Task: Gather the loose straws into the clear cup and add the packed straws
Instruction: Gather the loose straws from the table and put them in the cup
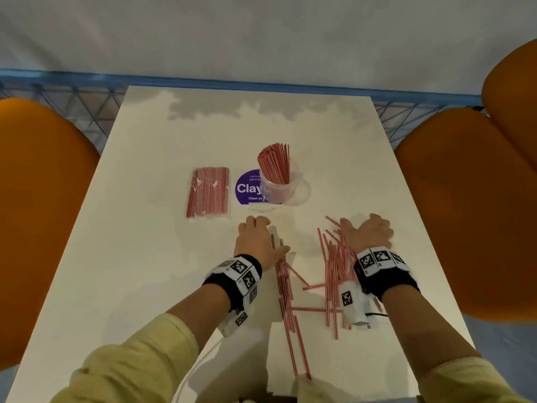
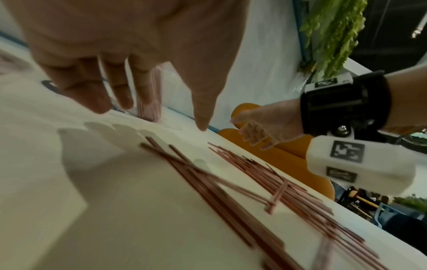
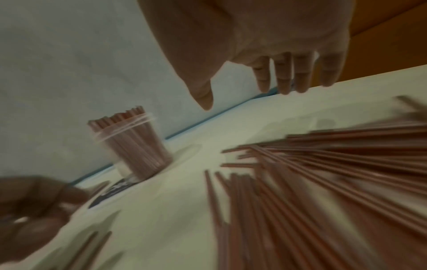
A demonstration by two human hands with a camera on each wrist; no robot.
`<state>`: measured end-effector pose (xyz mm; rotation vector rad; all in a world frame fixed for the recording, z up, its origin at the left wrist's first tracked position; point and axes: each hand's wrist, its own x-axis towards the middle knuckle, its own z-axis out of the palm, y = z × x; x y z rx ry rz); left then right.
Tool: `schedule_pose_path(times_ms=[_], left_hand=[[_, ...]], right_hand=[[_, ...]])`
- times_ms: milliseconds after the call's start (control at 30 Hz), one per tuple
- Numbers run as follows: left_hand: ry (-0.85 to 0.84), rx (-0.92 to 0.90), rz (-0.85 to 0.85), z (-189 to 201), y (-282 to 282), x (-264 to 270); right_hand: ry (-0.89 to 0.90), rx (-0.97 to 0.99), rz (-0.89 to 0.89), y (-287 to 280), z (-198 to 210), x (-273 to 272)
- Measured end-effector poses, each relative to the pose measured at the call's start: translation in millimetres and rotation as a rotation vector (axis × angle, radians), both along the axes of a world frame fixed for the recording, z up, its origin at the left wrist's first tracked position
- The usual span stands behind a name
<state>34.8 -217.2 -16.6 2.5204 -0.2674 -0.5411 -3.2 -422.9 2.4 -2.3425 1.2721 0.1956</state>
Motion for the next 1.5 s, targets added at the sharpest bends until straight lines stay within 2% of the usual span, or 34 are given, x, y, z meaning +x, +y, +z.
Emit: schedule_pose_path(times_ms=[67, 133, 233, 333, 500, 633, 867, 967, 1133, 1233, 1400, 1500], left_hand=[[0.058, 0.048, 0.029, 0, 5, -16], [0.144, 0.115, -0.020, 3, 10, -32], [0.238, 0.167, -0.127, 4, 12, -61], [0.283, 0.144, -0.149, -1, 7, -84], [0.226, 0.105, -0.152, -5, 2, -97], [0.228, 0.011, -0.088, -4, 5, -86], [0.076, -0.154, 0.033, -2, 6, -66], [0.069, -0.098, 0.089, -5, 17, -65], [0.177, 0.037, -0.017, -8, 19, -73], [0.153, -0.020, -0.005, -10, 8, -76], [0.211, -0.218, 0.205, -9, -3, -79], [0.229, -0.251, 0.242, -8, -7, -78]], right_hand=[[0.110, -0.017, -0.082, -6, -4, -22], [0.197, 0.000, -0.114, -9, -13, -40], [0.261, -0.027, -0.031, -6, -23, -58], [0.217, -0.072, 0.030, 6, -26, -68], [0.183, -0.137, 0.156, 24, -30, -84], [0.039, -0.048, 0.220, 35, -31, -92], [-0.108, 0.097, 0.311, 61, -33, -92], [-0.068, 0.082, 0.327, 59, -29, -90], [0.018, 0.175, 0.399, 62, -24, -87], [-0.027, 0.199, 0.398, 73, -25, -83], [-0.097, 0.258, 0.330, 81, -28, -78], [-0.135, 0.291, 0.281, 83, -26, -77]])
